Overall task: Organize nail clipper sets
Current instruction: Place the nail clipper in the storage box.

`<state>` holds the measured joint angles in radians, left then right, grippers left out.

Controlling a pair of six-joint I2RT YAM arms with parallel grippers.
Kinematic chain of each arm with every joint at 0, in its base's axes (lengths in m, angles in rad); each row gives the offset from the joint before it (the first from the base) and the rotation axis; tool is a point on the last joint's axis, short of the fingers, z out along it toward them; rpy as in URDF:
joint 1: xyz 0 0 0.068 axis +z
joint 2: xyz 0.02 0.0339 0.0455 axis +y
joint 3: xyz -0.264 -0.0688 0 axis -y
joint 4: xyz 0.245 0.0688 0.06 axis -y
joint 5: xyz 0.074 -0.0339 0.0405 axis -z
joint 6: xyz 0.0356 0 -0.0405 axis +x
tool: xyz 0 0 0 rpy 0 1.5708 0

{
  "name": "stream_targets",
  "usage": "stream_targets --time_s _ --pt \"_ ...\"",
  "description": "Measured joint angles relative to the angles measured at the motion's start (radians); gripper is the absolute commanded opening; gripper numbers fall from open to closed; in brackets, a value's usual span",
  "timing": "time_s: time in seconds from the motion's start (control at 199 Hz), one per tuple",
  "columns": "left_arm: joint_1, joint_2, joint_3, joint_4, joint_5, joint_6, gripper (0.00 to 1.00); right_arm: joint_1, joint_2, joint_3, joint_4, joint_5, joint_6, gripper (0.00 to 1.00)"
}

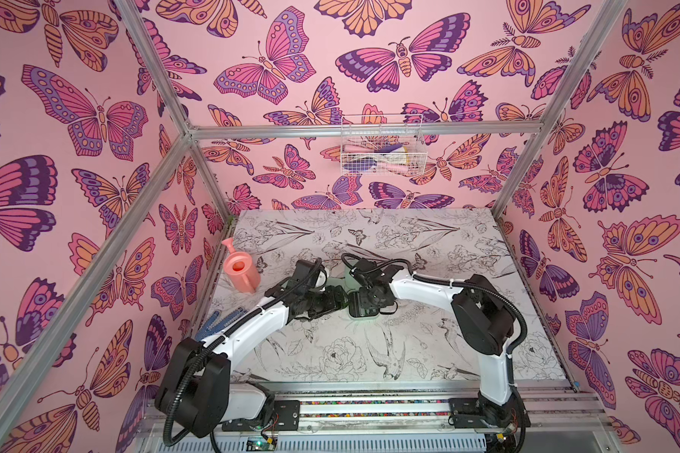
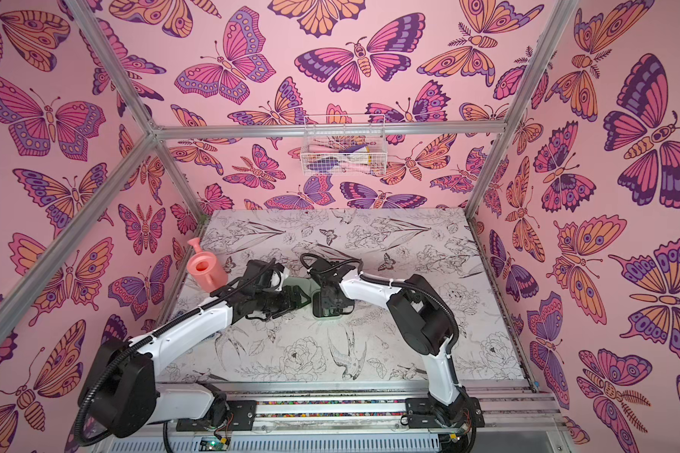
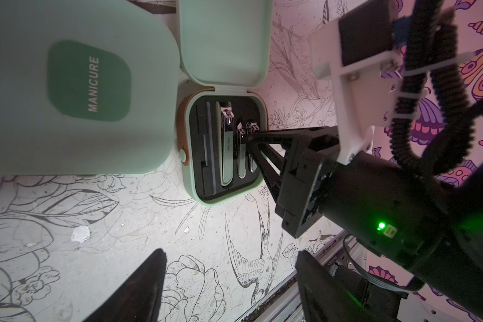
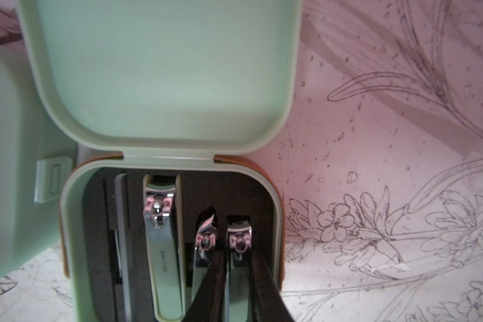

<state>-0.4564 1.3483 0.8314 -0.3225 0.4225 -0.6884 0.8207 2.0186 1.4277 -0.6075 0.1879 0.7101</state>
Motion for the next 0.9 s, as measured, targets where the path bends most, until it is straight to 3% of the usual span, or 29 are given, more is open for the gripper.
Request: stream_targets --time_s 0.905 --pt "0.000 0.000 0.000 0.000 0.000 0.000 0.75 0.007 -0.024 0.000 -0.024 -0.011 -0.002 0.25"
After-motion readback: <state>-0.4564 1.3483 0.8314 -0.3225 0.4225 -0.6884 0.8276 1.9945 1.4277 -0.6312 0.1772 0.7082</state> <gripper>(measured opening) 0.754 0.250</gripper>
